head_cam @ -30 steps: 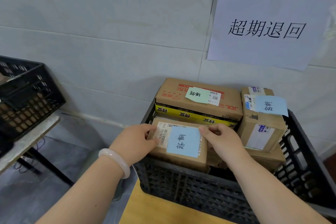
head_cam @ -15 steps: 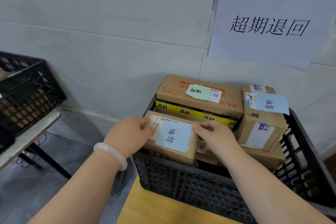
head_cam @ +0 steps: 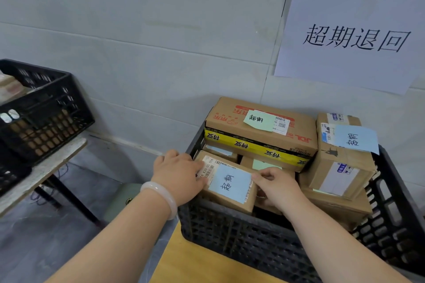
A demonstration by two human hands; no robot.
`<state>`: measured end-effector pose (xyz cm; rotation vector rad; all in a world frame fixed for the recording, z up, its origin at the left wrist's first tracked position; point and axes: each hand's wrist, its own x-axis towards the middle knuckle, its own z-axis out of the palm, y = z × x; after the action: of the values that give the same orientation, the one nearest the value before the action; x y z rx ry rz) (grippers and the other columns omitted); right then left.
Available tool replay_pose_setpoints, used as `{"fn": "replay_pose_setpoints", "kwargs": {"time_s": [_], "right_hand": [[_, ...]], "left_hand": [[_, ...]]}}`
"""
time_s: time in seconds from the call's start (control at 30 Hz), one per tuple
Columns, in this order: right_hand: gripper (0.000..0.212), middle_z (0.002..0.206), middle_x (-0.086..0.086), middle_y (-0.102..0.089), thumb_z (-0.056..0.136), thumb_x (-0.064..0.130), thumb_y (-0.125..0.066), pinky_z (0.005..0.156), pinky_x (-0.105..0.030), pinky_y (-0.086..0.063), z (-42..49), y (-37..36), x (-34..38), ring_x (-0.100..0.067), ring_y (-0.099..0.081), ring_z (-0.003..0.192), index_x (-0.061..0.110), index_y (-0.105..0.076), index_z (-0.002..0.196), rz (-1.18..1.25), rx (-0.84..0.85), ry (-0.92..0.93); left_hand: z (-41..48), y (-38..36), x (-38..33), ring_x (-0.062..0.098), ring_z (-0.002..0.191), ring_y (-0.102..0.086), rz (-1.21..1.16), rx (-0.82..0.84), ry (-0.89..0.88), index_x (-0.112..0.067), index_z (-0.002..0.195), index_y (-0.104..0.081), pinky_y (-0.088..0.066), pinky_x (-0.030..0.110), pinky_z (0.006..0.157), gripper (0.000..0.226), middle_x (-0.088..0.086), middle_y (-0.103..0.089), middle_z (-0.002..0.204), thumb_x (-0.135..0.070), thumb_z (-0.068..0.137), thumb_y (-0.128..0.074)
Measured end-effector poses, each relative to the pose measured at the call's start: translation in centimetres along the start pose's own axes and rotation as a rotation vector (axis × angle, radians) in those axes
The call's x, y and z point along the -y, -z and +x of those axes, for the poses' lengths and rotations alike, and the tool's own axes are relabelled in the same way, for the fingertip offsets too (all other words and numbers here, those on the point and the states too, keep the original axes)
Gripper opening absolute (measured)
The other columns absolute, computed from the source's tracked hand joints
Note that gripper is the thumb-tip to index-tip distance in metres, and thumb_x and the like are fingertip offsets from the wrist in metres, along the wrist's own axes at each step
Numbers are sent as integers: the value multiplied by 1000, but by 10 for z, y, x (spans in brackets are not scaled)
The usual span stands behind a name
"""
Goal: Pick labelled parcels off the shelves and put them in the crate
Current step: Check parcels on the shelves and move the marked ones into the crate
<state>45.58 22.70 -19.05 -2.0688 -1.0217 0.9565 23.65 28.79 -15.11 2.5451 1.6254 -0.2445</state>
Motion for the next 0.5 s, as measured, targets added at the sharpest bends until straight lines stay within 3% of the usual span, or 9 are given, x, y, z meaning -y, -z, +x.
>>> {"fn": "replay_pose_setpoints", "kwargs": {"time_s": [0.13,0.2,0.3,0.5], "right_hand": [[28,115,7,-63,92,40,-61,81,-36,-56,-2,6,5,-6,-58,85,29,-60,117,-134,0,36],[41,132,8,-55,91,48,-59,89,-31,-49,-7,12,12,-8,-57,103,34,-54,130,-272,-20,129],[56,152,16,-32,89,56,-56,112,-32,-31,-25,13,30,-6,-31,138,42,-40,142,-412,11,427],[83,154,26,10,84,75,-42,119,-34,4,-74,-13,44,-1,11,145,45,-3,152,-757,200,878]], "left_hand": [[-5,-7,2,20,128,-34,-87,-50,-5,-42,145,-36,-30,40,106,52,-9,-41,143,-59,95,-38],[-10,-8,5,19,134,-30,-147,-100,0,-44,147,-31,-27,40,110,55,-11,-35,148,-60,95,-39],[-20,-7,10,16,145,-19,-170,-175,21,-45,151,-23,-20,40,116,61,-12,-23,158,-63,94,-39],[-78,-21,12,19,150,-14,-167,-350,130,-46,151,-21,-15,43,119,71,-9,-13,163,-70,88,-43]]}}
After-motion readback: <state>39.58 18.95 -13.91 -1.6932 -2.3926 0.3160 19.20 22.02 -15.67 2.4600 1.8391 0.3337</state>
